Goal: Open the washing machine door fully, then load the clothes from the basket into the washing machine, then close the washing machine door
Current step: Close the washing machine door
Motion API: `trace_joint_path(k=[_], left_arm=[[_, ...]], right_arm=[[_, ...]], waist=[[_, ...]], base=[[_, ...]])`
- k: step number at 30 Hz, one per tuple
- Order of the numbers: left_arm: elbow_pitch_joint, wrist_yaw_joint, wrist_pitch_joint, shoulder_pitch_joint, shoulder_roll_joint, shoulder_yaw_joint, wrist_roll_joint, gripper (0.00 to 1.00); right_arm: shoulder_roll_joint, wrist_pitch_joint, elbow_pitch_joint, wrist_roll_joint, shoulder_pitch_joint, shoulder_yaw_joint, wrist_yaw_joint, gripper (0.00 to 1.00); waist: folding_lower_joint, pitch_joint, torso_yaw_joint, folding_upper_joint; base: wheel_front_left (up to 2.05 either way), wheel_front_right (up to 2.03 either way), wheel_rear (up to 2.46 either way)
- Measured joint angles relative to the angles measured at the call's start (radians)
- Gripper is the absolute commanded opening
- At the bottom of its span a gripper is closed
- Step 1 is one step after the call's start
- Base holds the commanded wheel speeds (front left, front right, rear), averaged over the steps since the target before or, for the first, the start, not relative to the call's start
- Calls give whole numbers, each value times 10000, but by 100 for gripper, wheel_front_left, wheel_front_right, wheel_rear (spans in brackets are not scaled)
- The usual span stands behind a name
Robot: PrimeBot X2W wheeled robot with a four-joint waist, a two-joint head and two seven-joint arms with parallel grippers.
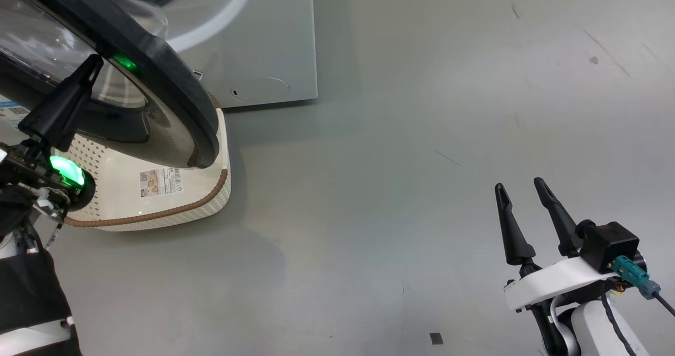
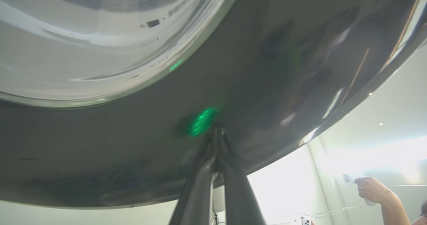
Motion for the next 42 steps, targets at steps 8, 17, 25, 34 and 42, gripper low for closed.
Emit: trace_joint_path(k=[8,17,25,34,42], left_arm=[[-12,-2,-930,-430,-61,36,268,0],[44,-2,-1638,-943,-128,-253,734,0],[280,-2,-2127,-1093,-190,-602,1039,0],[385,-2,-2675,-1063,-203,-602,1030,0],[431,-2,-3016,-424,-207,-646,1018,0]], right_arm=[[205,-2,-4,0,-51,2,0,100],[207,-42,-130,12,-116,-328,-2,100],[217,-44,-234,12,-202,-510,-17,100],[222,-44,-184,-8,-205,-533,-15,100],[228,-44,4,-23,-203,-512,-2,100]], waist=[[0,273,-618,0],[0,673,-1011,0],[0,720,-795,0],[0,516,-468,0],[0,94,-181,0]], base=[[0,0,0],[0,0,0],[0,0,0],[0,0,0],[0,0,0]])
